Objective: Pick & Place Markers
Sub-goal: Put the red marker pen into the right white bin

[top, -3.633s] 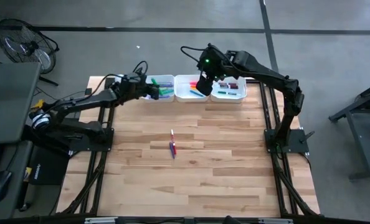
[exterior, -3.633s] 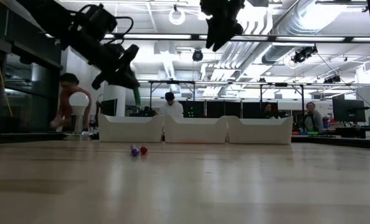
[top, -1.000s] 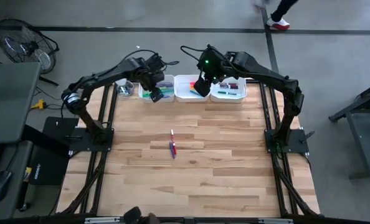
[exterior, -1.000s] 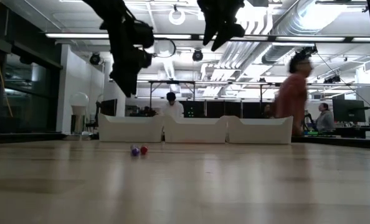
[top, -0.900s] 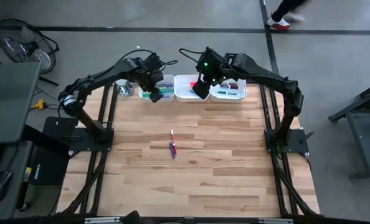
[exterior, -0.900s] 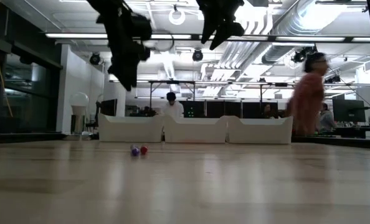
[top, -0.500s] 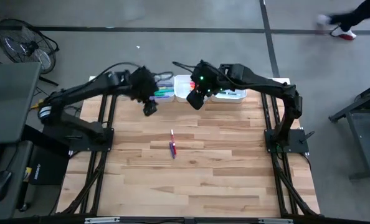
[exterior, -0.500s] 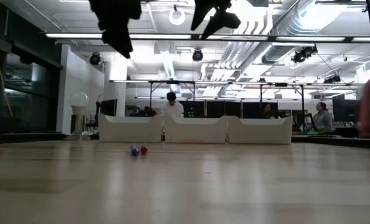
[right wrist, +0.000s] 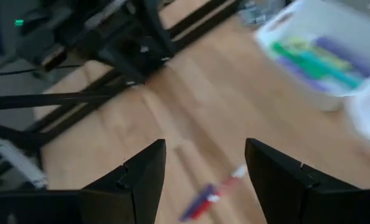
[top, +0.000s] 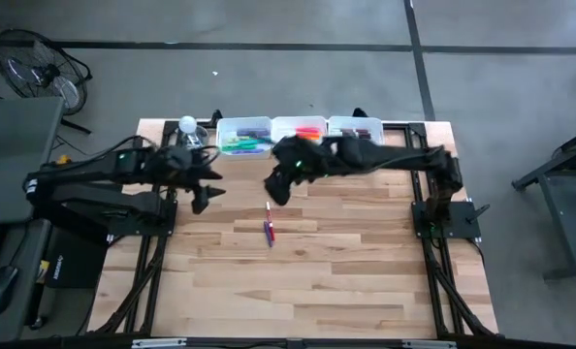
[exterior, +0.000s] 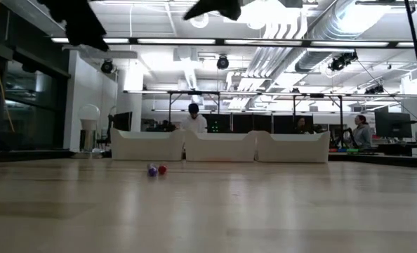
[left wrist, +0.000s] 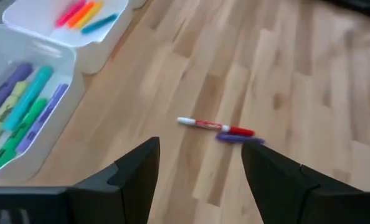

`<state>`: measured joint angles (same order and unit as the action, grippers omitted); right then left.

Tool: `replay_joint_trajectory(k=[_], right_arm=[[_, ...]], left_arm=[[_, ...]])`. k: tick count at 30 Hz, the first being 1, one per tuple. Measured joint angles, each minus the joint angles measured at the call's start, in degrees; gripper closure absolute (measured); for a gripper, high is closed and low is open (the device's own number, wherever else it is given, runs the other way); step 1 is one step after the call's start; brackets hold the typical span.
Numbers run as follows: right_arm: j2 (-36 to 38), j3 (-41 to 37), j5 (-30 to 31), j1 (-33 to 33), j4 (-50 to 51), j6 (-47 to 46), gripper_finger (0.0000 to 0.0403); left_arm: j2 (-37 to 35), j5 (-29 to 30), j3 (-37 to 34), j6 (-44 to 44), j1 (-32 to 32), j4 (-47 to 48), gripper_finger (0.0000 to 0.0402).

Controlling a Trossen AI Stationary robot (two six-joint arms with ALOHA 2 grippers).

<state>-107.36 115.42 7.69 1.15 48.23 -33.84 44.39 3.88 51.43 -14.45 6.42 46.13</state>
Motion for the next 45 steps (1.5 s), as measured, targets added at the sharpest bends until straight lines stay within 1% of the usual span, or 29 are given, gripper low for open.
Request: replay_joint_trajectory(k=[6, 9, 13, 17, 21, 25, 30, 36, 38, 45], right_arm=[[-6.1, 0.0, -0.9, -3.0, -8.1, -6.1, 0.0194], [-8.5, 0.0, -0.8, -3.2, -10.1, -9.4, 0.0194], [-11.2, 0.0, -0.9, -3.1, -12.6, -11.1, 0.0194], [-13.9, 0.0, 0.5, -3.1, -13.9, -11.7, 0.0198], [-16.9, 0.0, 2.5, -2.8, -13.8, -12.7, 0.0211], [-20.3, 0.0, 1.6, -1.9, -13.4, -12.2, 0.0223], [-24.6, 0.0, -3.9, -1.0, -12.9, -5.3, 0.0242], [-28.0, 0.0, -11.1, -1.5, -12.3, 10.7, 0.0258], [-28.2, 0.0, -11.9, -1.8, -11.9, 15.8, 0.0257], [-28.5, 0.0, -11.7, -3.0, -13.2, 36.5, 0.0254]], left_arm=[[-6.7, 2.7, -1.8, -2.7, -5.7, 0.4, 0.0177], [-10.2, 3.7, -1.9, -4.0, -8.1, 1.0, 0.0177], [-13.1, 4.0, -1.9, -5.2, -10.8, 1.2, 0.0177], [-14.6, 4.0, -1.9, -6.4, -12.9, 1.2, 0.0177], [-15.0, 4.0, -1.9, -6.9, -14.6, 1.8, 0.0177], [-14.9, 3.9, -1.9, -6.9, -15.2, 2.1, 0.0177], [-14.9, 3.9, -1.9, -6.9, -15.2, 2.1, 0.0177], [-14.9, 3.8, -1.9, -6.9, -15.2, 2.7, 0.0177], [-14.9, 3.8, -1.9, -6.9, -15.2, 3.2, 0.0177], [-14.9, 3.8, -1.8, -7.1, -15.1, 3.9, 0.0177]])
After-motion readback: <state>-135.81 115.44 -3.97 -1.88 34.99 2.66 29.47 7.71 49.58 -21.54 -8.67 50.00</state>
